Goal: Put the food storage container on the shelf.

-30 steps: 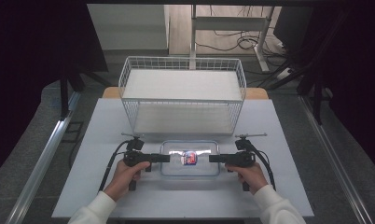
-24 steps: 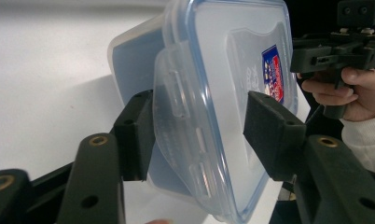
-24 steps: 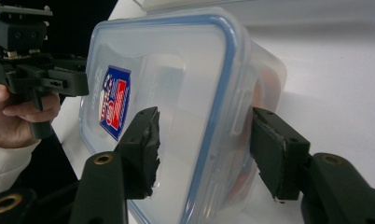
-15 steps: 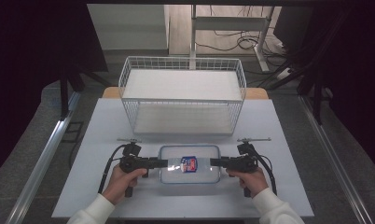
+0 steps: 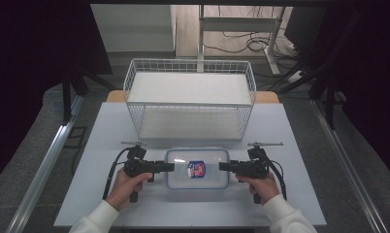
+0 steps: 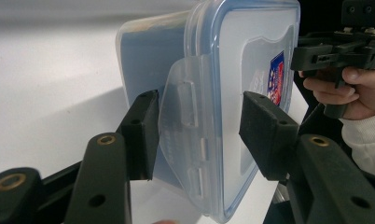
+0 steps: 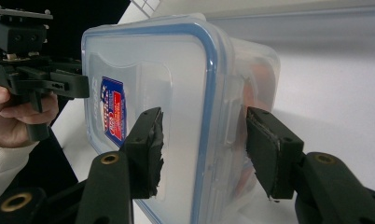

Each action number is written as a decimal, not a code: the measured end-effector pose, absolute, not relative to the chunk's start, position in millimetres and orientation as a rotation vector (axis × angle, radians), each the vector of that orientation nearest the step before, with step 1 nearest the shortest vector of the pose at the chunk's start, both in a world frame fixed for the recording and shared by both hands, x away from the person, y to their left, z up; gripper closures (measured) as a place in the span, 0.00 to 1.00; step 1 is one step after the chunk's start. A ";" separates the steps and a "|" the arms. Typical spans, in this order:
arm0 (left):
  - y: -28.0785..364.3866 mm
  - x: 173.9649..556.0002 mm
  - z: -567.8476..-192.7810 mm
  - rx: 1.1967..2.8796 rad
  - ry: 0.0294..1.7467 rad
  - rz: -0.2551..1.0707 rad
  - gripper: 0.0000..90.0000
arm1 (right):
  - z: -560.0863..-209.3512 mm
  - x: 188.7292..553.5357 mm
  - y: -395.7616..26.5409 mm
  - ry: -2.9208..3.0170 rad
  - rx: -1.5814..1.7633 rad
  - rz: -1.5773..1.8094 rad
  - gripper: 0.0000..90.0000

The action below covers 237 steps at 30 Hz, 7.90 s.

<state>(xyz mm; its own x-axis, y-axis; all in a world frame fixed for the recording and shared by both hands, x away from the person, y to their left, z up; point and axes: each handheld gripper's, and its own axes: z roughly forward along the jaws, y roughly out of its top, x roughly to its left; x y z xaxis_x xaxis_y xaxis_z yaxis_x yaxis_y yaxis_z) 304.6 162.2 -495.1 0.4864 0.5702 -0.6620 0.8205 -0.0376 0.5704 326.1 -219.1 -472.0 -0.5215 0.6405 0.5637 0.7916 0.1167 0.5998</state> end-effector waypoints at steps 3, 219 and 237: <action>163.1 306.8 -493.2 1.726 1.186 -0.304 0.54 | -470.2 327.8 -218.7 -2.224 -1.435 -1.377 0.53; 187.2 264.1 -491.1 1.946 1.098 0.159 0.33 | -468.8 355.5 -122.8 -2.960 -1.094 -1.349 0.99; 177.4 266.7 -488.7 1.969 1.074 0.184 0.33 | -465.6 301.4 -202.7 -2.879 -1.125 -1.407 0.99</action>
